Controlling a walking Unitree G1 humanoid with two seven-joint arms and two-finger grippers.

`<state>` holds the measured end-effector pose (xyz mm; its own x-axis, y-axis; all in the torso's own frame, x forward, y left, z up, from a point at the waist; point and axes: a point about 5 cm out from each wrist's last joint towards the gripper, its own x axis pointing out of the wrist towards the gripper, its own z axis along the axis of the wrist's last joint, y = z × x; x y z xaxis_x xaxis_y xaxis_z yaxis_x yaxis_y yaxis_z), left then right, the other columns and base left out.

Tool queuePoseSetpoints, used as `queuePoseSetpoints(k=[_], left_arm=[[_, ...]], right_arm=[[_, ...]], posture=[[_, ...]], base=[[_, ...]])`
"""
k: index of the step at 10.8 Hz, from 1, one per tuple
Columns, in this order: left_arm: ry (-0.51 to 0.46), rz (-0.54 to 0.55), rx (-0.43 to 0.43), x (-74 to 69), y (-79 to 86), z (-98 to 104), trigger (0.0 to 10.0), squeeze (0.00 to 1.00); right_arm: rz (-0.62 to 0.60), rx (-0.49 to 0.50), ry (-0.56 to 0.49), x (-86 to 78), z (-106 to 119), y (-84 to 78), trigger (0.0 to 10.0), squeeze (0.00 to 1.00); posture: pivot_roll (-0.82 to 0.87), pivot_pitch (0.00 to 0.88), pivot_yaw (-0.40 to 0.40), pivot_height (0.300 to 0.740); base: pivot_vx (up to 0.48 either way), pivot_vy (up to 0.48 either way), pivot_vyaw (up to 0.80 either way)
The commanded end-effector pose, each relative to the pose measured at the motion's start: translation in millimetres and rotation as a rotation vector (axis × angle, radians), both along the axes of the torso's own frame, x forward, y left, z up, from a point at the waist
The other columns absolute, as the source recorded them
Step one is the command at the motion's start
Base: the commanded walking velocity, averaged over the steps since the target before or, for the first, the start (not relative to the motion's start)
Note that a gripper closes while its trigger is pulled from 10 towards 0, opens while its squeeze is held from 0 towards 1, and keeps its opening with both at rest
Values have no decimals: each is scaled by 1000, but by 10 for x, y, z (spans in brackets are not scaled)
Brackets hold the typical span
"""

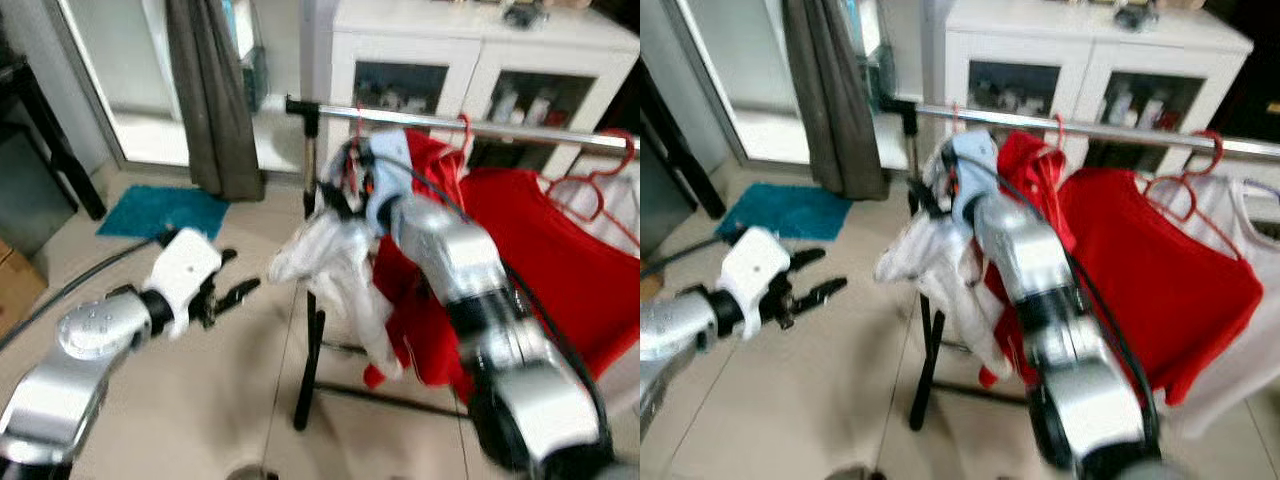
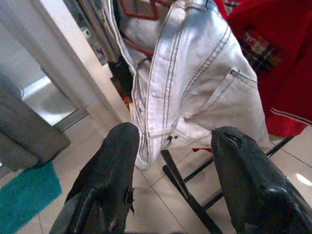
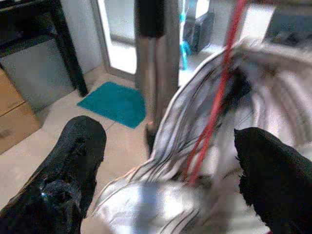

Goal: Hang hanger

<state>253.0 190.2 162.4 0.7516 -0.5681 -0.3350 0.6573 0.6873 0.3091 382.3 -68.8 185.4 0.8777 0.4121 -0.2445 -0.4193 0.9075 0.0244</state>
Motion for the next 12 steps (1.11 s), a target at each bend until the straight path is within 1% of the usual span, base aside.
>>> queuePoseSetpoints(k=[1, 3, 5, 6, 7, 8, 9, 10, 11, 12], left_arm=[[-3, -22, 11, 11, -8, 24, 10000, 0], [1, -33, 15, 17, -21, 27, 10000, 0], [7, -39, 25, 1, -6, 31, 10000, 0], [9, -38, 33, -20, 16, 51, 10000, 0], [18, -33, 43, -67, 47, 71, 10000, 0], [25, -30, 51, -89, 66, 69, 10000, 0], [37, -25, 63, -120, 92, 64, 10000, 0], [41, -23, 66, -134, 97, 69, 10000, 0], [46, -22, 67, -153, 93, 79, 10000, 0], [51, -21, 70, -169, 98, 78, 10000, 0]], right_arm=[[-39, -24, -24, 69, 19, -22, 10000, 0], [-97, -44, -35, 162, 37, -1, 10000, 0], [-109, -51, -49, 221, 70, 69, 10000, 0], [-100, -33, -60, 240, 109, 137, 4510, 0], [-86, -38, -65, 248, 120, 192, 1725, 0], [-82, -51, -67, 248, 111, 204, 1020, 0], [-77, -82, -69, 248, 86, 208, 0, 0], [-77, -99, -62, 245, 59, 199, 0, 0], [-91, -118, -48, 244, 12, 164, 0, 0], [-119, -117, -31, 245, -30, 110, 0, 0]], posture=[[-2, 0, 51, 740], [1, 0, 56, 740], [16, 0, 58, 740], [40, 1, 53, 740], [60, 24, 54, 740], [67, 34, 54, 740], [80, 53, 54, 740], [85, 62, 52, 740], [90, 71, 50, 740], [93, 76, 50, 740]], base=[[0, 0, 0], [0, 0, 0], [0, 0, 0], [0, 0, 0], [0, 0, 0], [0, 0, 0], [0, 0, 0], [0, 0, 0], [0, 0, 0], [0, 0, 0]])
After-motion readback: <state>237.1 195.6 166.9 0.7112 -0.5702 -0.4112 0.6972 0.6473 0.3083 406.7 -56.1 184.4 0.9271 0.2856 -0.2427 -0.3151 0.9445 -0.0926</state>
